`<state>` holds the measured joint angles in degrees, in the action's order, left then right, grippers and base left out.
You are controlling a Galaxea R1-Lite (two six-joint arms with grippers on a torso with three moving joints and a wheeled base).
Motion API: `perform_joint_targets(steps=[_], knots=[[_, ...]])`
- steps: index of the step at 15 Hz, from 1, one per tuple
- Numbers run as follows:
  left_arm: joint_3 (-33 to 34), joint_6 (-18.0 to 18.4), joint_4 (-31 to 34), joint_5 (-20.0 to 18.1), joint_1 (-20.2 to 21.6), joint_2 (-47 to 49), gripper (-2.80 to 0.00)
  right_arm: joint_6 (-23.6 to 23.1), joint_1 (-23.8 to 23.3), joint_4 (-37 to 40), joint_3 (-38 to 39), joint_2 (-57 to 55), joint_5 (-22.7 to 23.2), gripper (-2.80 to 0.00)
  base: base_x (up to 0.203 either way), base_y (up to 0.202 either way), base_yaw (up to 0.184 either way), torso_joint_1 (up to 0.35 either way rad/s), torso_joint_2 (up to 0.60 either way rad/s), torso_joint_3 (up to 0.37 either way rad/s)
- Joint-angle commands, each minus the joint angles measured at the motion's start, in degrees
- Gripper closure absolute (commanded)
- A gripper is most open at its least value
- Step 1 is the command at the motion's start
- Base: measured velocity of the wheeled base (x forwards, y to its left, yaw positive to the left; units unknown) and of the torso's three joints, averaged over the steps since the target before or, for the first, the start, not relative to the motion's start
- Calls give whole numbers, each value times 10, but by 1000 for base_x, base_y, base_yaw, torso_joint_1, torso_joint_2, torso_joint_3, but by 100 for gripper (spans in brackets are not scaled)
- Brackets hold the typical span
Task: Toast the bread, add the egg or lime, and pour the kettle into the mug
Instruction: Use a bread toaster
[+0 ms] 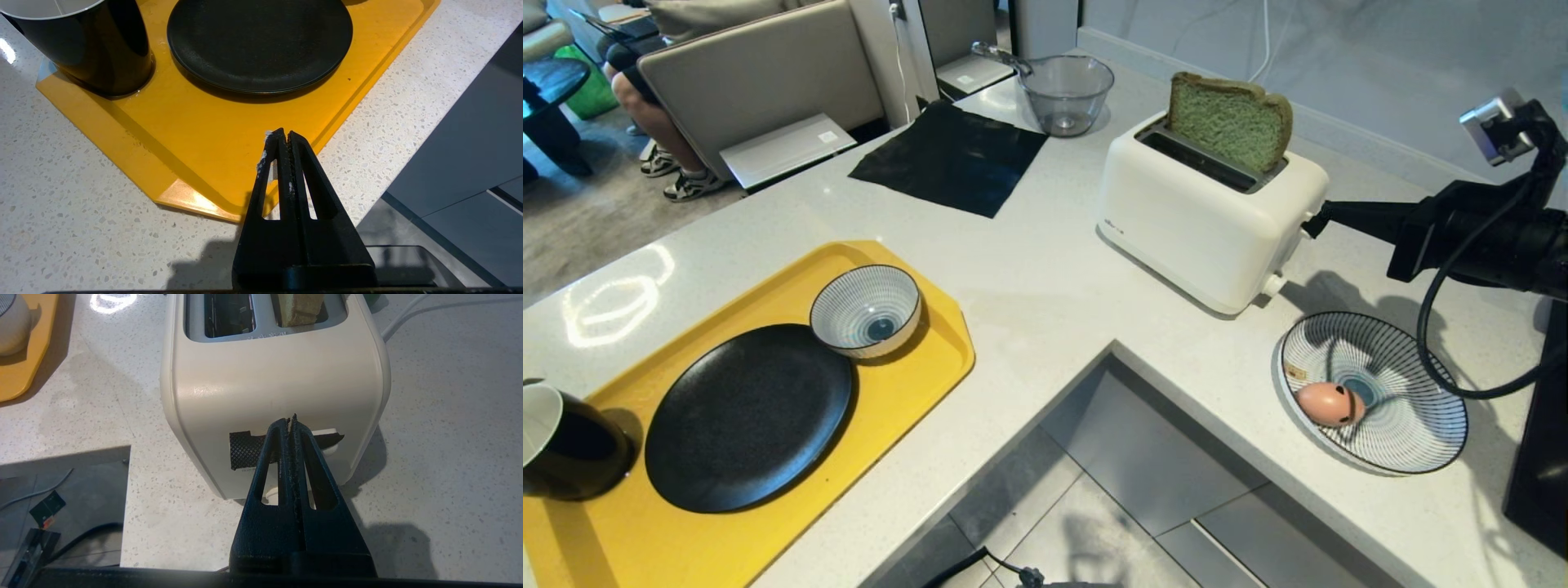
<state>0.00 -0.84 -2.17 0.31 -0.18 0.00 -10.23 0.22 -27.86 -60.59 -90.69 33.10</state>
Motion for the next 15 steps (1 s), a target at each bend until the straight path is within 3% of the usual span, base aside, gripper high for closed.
perform_joint_targets(steps=[1,11,15], knots=[[8,0,0,0,0,0,0,-2,0,-2,-3,-11,2,0,0,0,0,0,0,0],[8,0,0,0,0,0,0,-23,5,-3,15,-29,2,0,0,0,0,0,0,0],[8,0,0,0,0,0,0,-52,5,-2,21,-46,3,0,0,0,0,0,0,0]])
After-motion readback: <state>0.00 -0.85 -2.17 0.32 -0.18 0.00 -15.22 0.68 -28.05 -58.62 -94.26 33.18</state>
